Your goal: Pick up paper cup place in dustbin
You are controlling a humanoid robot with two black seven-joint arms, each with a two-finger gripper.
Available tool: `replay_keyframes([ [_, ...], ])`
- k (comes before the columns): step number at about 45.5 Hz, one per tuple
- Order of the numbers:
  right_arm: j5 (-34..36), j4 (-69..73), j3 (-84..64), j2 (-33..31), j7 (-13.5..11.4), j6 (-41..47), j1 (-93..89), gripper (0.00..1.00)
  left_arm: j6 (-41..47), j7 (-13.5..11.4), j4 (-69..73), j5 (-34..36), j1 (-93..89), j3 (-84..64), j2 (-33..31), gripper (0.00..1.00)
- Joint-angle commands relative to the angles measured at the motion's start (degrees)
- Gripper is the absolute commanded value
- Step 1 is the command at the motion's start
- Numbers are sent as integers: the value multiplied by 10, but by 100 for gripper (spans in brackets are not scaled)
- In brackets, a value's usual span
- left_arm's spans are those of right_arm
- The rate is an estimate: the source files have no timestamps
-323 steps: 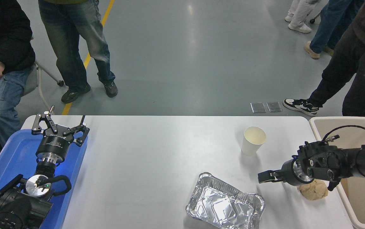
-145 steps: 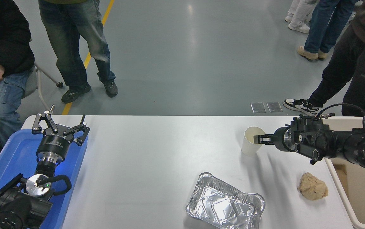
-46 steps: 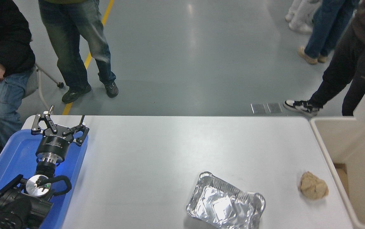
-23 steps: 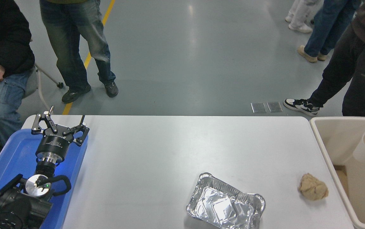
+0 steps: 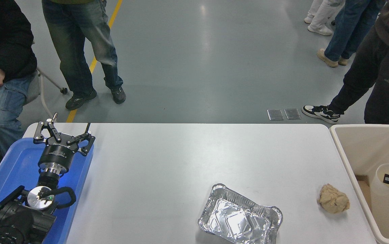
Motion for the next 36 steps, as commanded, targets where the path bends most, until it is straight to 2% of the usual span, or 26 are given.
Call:
replay_keyframes([
  [1, 3, 33, 5, -19, 0, 2, 35, 100, 0, 0, -1, 1, -1, 0, 0, 99],
  [14, -3, 161, -75, -91, 6, 41, 238, 100, 0, 1, -1, 1, -1, 2, 0, 99],
  [23, 0, 447, -262, -106, 11, 59, 558, 100, 0, 1, -1, 1, -1, 2, 0, 99],
  [26, 2, 542, -323, -92, 11, 60, 656, 100, 0, 2, -1, 1, 0, 2, 0, 99],
  [30, 4, 633, -356, -40, 15, 62, 743, 100, 0, 2, -1, 1, 0, 2, 0, 99],
  [36, 43, 670, -360, 41, 42, 110, 785, 100, 0, 2, -1, 1, 0, 2, 0, 99],
])
